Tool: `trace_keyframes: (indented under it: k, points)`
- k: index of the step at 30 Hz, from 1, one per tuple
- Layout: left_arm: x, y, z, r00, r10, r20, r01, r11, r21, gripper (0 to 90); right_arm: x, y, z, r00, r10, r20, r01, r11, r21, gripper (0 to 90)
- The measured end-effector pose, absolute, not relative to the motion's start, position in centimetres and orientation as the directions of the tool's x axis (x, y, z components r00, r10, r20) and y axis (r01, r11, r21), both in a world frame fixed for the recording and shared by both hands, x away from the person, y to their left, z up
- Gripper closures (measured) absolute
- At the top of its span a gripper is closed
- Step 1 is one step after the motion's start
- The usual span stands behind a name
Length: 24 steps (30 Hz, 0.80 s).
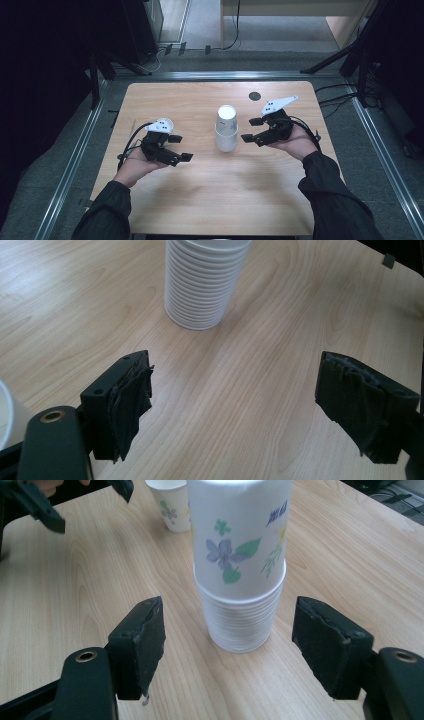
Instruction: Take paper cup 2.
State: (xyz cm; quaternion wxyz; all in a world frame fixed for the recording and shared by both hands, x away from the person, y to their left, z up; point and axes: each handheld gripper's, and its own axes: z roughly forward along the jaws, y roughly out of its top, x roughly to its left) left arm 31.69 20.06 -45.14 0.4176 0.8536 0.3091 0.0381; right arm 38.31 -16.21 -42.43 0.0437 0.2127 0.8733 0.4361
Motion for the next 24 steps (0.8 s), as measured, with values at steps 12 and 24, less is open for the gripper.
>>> trace_keyframes:
  k: [12,24]
  points:
    - [31.6,19.9,-45.4,0.811,0.551,-0.198,0.495,-0.465,0.734,15.2,40.8,-13.3,-40.0,-0.949,0.312,0.044,0.244,0.64,0.729,28.6]
    - [31.4,19.9,-45.5,0.816,0.543,-0.199,0.493,-0.474,0.729,15.2,43.4,-10.8,-39.0,-0.97,0.234,0.068,0.216,0.696,0.685,27.7]
